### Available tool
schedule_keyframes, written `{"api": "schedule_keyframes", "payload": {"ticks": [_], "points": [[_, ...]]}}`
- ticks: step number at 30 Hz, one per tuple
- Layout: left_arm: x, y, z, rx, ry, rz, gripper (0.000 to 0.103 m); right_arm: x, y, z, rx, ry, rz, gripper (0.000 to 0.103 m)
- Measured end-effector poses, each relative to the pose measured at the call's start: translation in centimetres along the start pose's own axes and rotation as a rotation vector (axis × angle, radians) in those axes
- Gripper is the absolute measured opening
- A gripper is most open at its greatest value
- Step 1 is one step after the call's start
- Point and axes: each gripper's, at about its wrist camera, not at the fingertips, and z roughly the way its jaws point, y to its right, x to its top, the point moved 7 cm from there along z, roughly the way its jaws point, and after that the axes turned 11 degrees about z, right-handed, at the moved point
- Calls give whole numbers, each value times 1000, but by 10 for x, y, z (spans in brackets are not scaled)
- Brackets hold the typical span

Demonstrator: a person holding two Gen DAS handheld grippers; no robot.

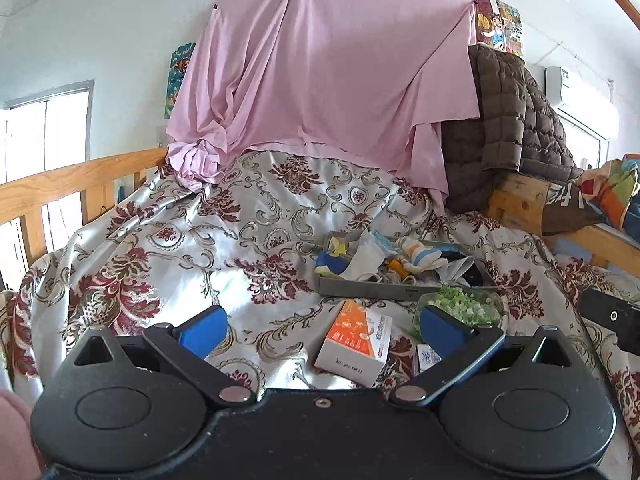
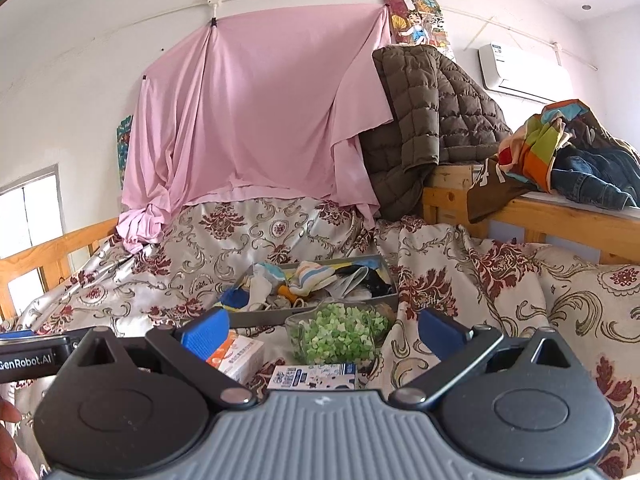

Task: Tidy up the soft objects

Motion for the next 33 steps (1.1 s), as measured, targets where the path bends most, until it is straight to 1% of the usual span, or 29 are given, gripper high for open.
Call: {"api": "schedule_keyframes", "payload": {"ticks": [10, 17, 22, 28, 33], "points": [[-14, 3, -6, 4, -23, 34, 102, -8, -3, -4, -10, -30, -13, 103], [-23, 6, -4, -1, -58, 62, 102, -14, -6, -3, -7, -60, -26, 103], [-27, 7, -1, -2, -80, 67, 102, -17, -6, 1, -19, -80, -37, 103], [-32, 5, 3, 13, -106, 61, 102, -21, -5, 6, -30, -113, -44, 103], [-34, 4, 4, 19, -114, 54, 102, -25, -3, 12, -40, -154, -38, 103]]}}
